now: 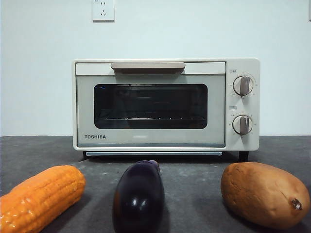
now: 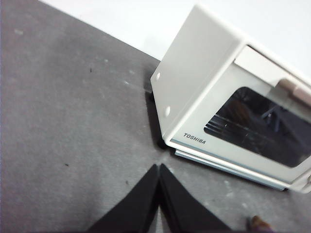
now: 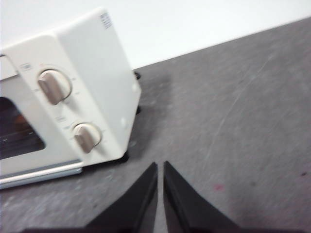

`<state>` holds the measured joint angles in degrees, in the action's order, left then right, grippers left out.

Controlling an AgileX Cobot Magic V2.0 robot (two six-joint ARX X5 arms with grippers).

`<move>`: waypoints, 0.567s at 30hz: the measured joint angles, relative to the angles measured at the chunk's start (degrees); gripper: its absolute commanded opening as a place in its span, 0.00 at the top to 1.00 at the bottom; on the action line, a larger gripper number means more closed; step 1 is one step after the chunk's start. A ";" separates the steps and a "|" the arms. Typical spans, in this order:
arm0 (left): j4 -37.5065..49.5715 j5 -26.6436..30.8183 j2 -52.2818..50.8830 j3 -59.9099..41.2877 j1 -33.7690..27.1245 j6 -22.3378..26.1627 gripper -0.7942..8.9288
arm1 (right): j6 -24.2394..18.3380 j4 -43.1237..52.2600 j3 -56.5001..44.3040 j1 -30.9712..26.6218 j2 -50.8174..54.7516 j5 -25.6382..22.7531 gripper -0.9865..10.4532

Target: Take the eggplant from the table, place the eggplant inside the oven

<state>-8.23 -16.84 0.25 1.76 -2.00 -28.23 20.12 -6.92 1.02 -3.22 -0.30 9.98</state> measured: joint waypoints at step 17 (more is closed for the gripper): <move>-7.93 0.00 5.77 10.86 0.00 -3.19 0.91 | 2.29 -14.69 20.48 0.00 -5.70 1.40 0.91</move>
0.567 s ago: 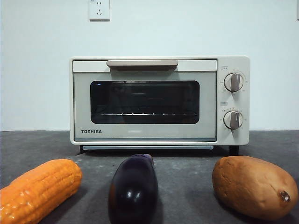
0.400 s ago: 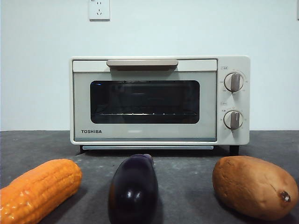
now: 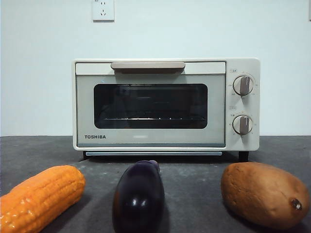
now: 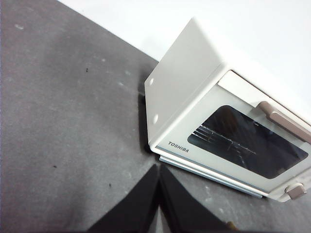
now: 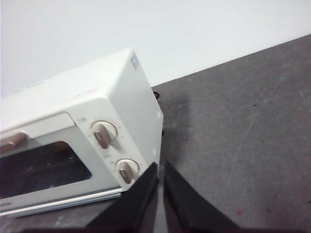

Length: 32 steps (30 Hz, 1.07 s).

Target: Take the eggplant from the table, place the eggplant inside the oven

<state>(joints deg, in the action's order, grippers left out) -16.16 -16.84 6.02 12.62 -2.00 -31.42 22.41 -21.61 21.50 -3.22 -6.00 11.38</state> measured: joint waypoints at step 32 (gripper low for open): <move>-12.94 -2.71 28.68 29.62 3.28 12.90 0.91 | 8.33 3.26 20.46 21.05 -38.58 35.19 0.58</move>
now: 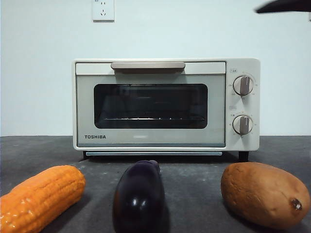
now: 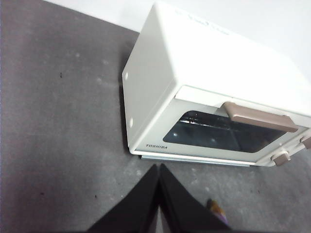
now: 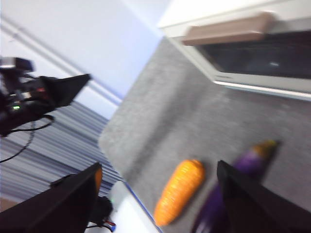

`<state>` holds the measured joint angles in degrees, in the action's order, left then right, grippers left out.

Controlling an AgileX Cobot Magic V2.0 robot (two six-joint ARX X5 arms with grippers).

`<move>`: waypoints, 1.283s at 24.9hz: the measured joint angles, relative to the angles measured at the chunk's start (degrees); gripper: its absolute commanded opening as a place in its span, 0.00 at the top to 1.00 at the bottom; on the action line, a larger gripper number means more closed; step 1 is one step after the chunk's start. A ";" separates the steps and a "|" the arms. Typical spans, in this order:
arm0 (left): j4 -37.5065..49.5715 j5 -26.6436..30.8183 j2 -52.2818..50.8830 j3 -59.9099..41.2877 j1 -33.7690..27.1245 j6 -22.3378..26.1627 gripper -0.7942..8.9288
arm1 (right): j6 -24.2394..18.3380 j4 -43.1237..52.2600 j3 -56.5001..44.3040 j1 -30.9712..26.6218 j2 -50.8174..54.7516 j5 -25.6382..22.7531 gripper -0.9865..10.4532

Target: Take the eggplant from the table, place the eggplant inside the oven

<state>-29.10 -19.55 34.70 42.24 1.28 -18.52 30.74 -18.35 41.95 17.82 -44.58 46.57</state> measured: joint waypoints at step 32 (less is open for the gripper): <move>-0.55 -0.07 3.54 0.02 2.40 0.63 0.91 | 5.75 -13.51 23.02 35.43 -58.23 -42.69 0.66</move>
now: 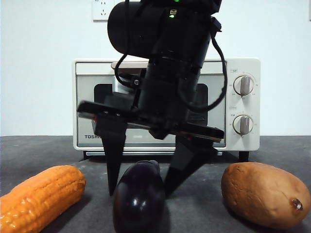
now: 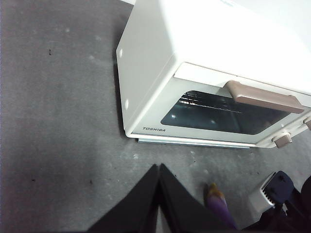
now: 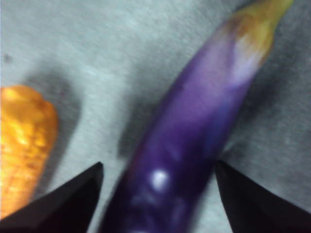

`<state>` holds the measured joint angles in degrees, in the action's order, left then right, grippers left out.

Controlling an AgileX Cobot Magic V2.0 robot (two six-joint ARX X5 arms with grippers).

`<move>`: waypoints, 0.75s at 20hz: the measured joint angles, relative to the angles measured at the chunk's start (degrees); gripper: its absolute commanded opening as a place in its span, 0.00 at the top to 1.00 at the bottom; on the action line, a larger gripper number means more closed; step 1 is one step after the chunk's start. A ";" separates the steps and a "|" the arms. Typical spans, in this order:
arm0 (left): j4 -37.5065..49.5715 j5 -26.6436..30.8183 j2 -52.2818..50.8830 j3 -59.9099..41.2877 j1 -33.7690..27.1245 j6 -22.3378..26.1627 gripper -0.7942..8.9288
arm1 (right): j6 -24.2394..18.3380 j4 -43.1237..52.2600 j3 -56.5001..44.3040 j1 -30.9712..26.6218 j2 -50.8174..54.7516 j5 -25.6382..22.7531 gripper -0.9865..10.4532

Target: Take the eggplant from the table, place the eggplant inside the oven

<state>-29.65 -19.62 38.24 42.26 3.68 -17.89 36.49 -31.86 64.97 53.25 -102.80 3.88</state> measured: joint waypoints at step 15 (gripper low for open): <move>-0.15 0.00 9.14 5.62 7.37 2.60 0.91 | -23.89 -43.95 21.53 1.49 10.93 -1.68 0.78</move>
<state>-29.80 -19.62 47.37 47.88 11.05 -15.29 12.60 -75.81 86.50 54.74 -91.88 2.20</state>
